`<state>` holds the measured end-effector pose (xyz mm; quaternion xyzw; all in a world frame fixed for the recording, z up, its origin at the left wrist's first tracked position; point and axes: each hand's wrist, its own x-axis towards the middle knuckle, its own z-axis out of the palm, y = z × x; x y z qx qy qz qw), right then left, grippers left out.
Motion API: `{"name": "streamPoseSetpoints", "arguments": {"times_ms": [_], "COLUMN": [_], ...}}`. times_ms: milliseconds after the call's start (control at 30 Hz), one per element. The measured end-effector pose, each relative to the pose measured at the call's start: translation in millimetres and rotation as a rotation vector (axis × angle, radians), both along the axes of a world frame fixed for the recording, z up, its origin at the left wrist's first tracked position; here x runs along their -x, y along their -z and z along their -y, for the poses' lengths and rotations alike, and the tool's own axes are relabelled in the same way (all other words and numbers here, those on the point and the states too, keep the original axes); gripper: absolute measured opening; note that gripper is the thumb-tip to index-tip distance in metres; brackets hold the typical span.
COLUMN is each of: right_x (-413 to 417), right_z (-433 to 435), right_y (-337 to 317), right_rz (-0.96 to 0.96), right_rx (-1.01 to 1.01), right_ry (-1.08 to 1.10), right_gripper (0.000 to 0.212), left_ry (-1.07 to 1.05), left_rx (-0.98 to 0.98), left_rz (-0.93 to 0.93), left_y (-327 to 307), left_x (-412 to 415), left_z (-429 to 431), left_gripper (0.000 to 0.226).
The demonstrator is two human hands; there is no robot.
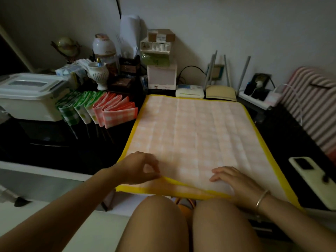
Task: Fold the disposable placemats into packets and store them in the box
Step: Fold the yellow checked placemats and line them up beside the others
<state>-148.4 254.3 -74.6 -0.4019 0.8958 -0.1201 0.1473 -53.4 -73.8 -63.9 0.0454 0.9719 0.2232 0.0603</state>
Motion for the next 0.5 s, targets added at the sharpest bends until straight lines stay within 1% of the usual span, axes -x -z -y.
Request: {"name": "streamPoseSetpoints", "arguments": {"times_ms": [67, 100, 133, 167, 200, 233, 267, 300, 367, 400, 500], "right_x": [1, 1, 2, 3, 4, 4, 4, 5, 3, 2, -2], "right_z": [-2, -4, -5, -5, -7, -8, -8, -9, -10, -12, -22], "right_y": [-2, -3, -4, -5, -5, -6, -5, -4, 0, 2, -2], "right_rz": [-0.033, -0.066, -0.102, -0.134, -0.156, -0.17, -0.179, -0.174, -0.111, -0.064, 0.0], "right_rx": [0.005, 0.007, 0.028, 0.046, 0.052, 0.018, -0.033, -0.116, -0.286, -0.308, -0.208], "right_ry": [0.021, 0.034, 0.048, 0.07, 0.091, 0.112, 0.123, 0.131, 0.127, 0.132, 0.223], "right_gripper": [0.052, 0.048, 0.049, 0.058, 0.069, 0.075, 0.074, 0.07, 0.064, 0.064, 0.054], "left_ry": [-0.038, -0.036, -0.023, -0.012, -0.002, 0.02, 0.049, 0.077, 0.07, 0.036, -0.051], "left_rx": [0.0, 0.033, 0.087, 0.144, 0.205, 0.275, 0.351, 0.402, 0.359, 0.304, 0.214], "left_rz": [-0.052, -0.091, -0.114, -0.112, -0.063, 0.008, 0.078, 0.134, 0.182, 0.177, 0.208], "left_y": [1, 0, -3, -6, -9, -11, -10, -8, 0, 5, 0], "left_x": [-3, -3, -3, -3, -4, -5, -7, -9, -12, -12, -9], "left_z": [0, -1, -2, -3, -5, -7, -10, -12, -14, -12, -11], "left_gripper": [0.045, 0.051, 0.055, 0.054, 0.051, 0.055, 0.064, 0.067, 0.061, 0.056, 0.042]}}
